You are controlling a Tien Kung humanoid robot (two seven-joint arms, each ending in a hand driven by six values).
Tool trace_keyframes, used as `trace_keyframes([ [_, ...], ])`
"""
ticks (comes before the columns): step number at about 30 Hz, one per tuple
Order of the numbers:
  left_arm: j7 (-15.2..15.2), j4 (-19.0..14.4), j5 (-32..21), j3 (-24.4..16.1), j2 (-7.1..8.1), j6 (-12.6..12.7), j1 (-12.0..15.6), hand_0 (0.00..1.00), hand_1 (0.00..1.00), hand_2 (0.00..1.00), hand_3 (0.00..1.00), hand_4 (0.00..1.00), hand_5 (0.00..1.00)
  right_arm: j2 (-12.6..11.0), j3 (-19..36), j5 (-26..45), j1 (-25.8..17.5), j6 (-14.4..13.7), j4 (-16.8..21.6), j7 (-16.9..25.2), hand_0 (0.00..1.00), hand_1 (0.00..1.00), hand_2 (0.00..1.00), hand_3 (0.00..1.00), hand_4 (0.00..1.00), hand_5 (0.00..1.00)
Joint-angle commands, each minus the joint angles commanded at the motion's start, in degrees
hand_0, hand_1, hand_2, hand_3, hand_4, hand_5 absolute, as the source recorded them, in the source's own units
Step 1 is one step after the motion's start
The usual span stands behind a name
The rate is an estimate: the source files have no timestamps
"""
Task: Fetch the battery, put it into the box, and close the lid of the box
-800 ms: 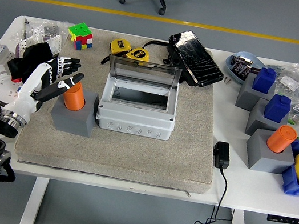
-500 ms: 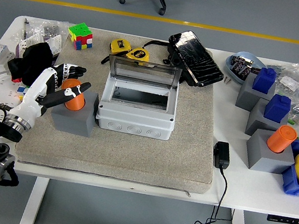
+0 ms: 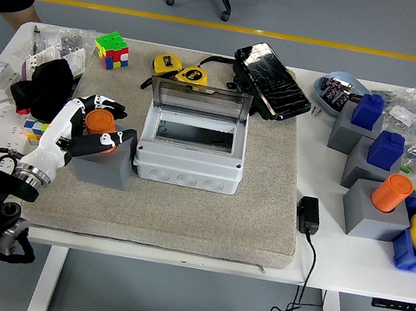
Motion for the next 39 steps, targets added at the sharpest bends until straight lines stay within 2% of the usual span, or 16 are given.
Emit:
trace_keyframes([
  [3, -0.2, 0.3, -2.4, 0.4, -0.28, -0.3, -0.3, 0.611, 0.522, 0.475, 0.504, 0.991, 0.067, 0.0, 0.0, 0.1, 0.0, 0.0, 0.0, 0.0, 0.569, 0.638, 0.636, 0.539, 0.859, 0.401],
  [4, -0.2, 0.4, -2.7, 0.5, -0.36, -0.4, -0.4, 0.480, 0.427, 0.404, 0.446, 0.869, 0.002, 0.0, -0.1, 0.1, 0.0, 0.0, 0.0, 0.0, 0.569, 0.639, 0.638, 0.539, 0.859, 0.401],
  [9, -0.3, 1.2, -4.6, 1.4, -0.80, -0.6, -0.9, 0.480, 0.427, 0.404, 0.446, 0.869, 0.002, 0.0, -0.1, 0.1, 0.0, 0.1, 0.0, 0.0, 0.569, 0.639, 0.638, 0.539, 0.859, 0.401],
  [10, -0.4, 1.3, -5.0, 1.5, -0.86, -0.6, -0.9, 0.367, 0.348, 0.346, 0.385, 0.858, 0.002, 0.0, -0.1, 0.1, 0.0, 0.1, 0.0, 0.0, 0.569, 0.637, 0.637, 0.539, 0.858, 0.401],
  [15, -0.9, 1.6, -6.6, 2.0, -1.12, -0.5, -1.2, 0.367, 0.348, 0.346, 0.385, 0.858, 0.002, 0.0, -0.2, 0.1, 0.0, 0.0, 0.0, 0.1, 0.569, 0.637, 0.637, 0.539, 0.858, 0.401],
  [16, -1.0, 1.6, -6.8, 2.1, -1.18, -0.4, -1.4, 0.199, 0.166, 0.205, 0.208, 0.550, 0.002, 0.0, -0.2, 0.1, 0.0, 0.0, 0.1, 0.1, 0.569, 0.638, 0.636, 0.539, 0.858, 0.401],
  [21, -1.0, 1.7, -7.9, 2.4, -1.46, -0.6, -1.9, 0.199, 0.166, 0.205, 0.208, 0.550, 0.002, 0.0, -0.3, 0.1, 0.0, -0.1, 0.0, 0.1, 0.569, 0.638, 0.636, 0.539, 0.858, 0.401],
  [22, -0.9, 1.7, -7.9, 2.5, -1.53, -0.7, -2.0, 0.146, 0.073, 0.137, 0.175, 0.022, 0.002, 0.0, -0.3, 0.1, 0.0, -0.1, 0.0, 0.1, 0.569, 0.637, 0.637, 0.539, 0.858, 0.401],
  [33, -1.7, 0.9, -9.3, 3.3, -1.68, -0.4, -3.1, 0.131, 0.063, 0.111, 0.156, 0.002, 0.002, 0.0, -0.3, 0.2, 0.1, -0.3, 0.0, 0.3, 0.569, 0.636, 0.635, 0.538, 0.857, 0.400],
  [39, -1.2, -3.0, -4.9, 3.4, -0.92, 1.5, -3.8, 0.133, 0.063, 0.110, 0.155, 0.002, 0.002, 0.0, -0.4, 0.2, -0.1, -0.3, 0.0, 0.4, 0.567, 0.637, 0.635, 0.539, 0.857, 0.401],
])
